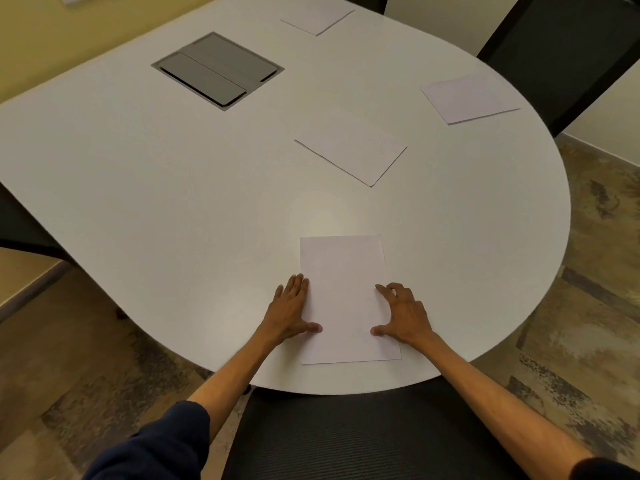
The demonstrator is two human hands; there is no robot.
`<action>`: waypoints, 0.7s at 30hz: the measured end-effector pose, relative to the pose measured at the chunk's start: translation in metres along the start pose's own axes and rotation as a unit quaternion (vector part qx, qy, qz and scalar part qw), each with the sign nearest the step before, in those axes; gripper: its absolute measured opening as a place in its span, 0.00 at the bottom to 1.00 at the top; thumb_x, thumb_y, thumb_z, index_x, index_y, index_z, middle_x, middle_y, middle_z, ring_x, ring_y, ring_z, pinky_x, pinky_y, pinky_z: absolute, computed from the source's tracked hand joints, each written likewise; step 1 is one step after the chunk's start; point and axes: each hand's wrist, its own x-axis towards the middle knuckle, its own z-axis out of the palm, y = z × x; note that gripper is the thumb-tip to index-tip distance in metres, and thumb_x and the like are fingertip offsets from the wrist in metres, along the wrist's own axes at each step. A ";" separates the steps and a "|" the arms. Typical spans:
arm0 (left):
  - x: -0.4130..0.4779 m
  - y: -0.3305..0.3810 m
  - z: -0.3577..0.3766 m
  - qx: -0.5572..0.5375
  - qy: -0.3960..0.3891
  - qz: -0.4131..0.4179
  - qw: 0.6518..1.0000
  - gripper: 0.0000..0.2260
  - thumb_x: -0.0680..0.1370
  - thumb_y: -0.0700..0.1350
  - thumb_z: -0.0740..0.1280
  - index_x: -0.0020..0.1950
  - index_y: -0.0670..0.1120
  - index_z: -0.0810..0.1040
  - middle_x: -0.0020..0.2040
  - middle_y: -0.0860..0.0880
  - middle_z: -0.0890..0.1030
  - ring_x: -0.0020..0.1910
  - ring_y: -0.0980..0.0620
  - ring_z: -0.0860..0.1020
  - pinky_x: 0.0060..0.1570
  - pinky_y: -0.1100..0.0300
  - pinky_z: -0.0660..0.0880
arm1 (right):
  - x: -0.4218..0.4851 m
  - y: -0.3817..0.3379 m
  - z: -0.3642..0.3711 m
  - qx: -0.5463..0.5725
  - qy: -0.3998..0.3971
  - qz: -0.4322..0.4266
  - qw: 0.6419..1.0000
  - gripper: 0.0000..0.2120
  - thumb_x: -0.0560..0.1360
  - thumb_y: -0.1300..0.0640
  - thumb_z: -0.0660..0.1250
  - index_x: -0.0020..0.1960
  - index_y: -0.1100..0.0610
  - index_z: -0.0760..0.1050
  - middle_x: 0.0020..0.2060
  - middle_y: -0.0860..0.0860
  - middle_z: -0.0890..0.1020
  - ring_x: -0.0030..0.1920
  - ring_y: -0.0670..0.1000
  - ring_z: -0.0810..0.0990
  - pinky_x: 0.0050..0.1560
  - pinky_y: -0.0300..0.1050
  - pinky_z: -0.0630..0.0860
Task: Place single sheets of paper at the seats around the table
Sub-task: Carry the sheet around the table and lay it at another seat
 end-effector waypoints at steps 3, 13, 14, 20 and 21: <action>0.001 -0.002 0.001 -0.002 0.002 0.004 1.000 0.53 0.71 0.67 0.68 0.80 0.42 0.40 0.80 0.45 0.40 0.80 0.48 0.40 0.78 0.48 0.42 | 0.002 0.001 0.000 0.002 -0.001 0.002 1.000 0.51 0.64 0.38 0.76 0.78 0.49 0.54 0.75 0.51 0.58 0.74 0.54 0.59 0.69 0.55 0.65; -0.003 0.000 -0.002 0.005 0.011 0.004 1.000 0.54 0.71 0.68 0.66 0.79 0.41 0.38 0.80 0.44 0.41 0.80 0.47 0.40 0.78 0.47 0.44 | 0.002 -0.003 -0.001 -0.004 0.008 0.003 1.000 0.51 0.62 0.38 0.76 0.78 0.48 0.55 0.74 0.50 0.60 0.73 0.53 0.61 0.67 0.54 0.68; -0.005 0.002 -0.003 0.001 0.018 0.004 1.000 0.55 0.70 0.70 0.66 0.79 0.41 0.38 0.81 0.44 0.41 0.80 0.47 0.40 0.78 0.46 0.45 | 0.001 -0.004 -0.003 0.004 0.009 0.007 1.000 0.50 0.62 0.39 0.76 0.77 0.48 0.56 0.74 0.50 0.61 0.72 0.53 0.61 0.67 0.54 0.68; -0.020 0.017 -0.020 -0.010 0.071 -0.011 0.997 0.57 0.67 0.77 0.57 0.79 0.42 0.38 0.81 0.45 0.41 0.80 0.48 0.39 0.76 0.41 0.41 | -0.017 -0.011 -0.024 0.118 0.121 0.039 0.985 0.35 0.63 0.41 0.77 0.66 0.49 0.71 0.63 0.49 0.71 0.64 0.51 0.70 0.58 0.47 0.73; -0.024 0.020 -0.025 -0.014 0.081 -0.013 0.997 0.56 0.67 0.78 0.55 0.79 0.42 0.38 0.81 0.45 0.42 0.80 0.48 0.39 0.76 0.40 0.40 | -0.022 -0.012 -0.028 0.136 0.137 0.041 0.980 0.33 0.64 0.42 0.77 0.65 0.50 0.72 0.62 0.49 0.72 0.64 0.51 0.70 0.57 0.47 0.73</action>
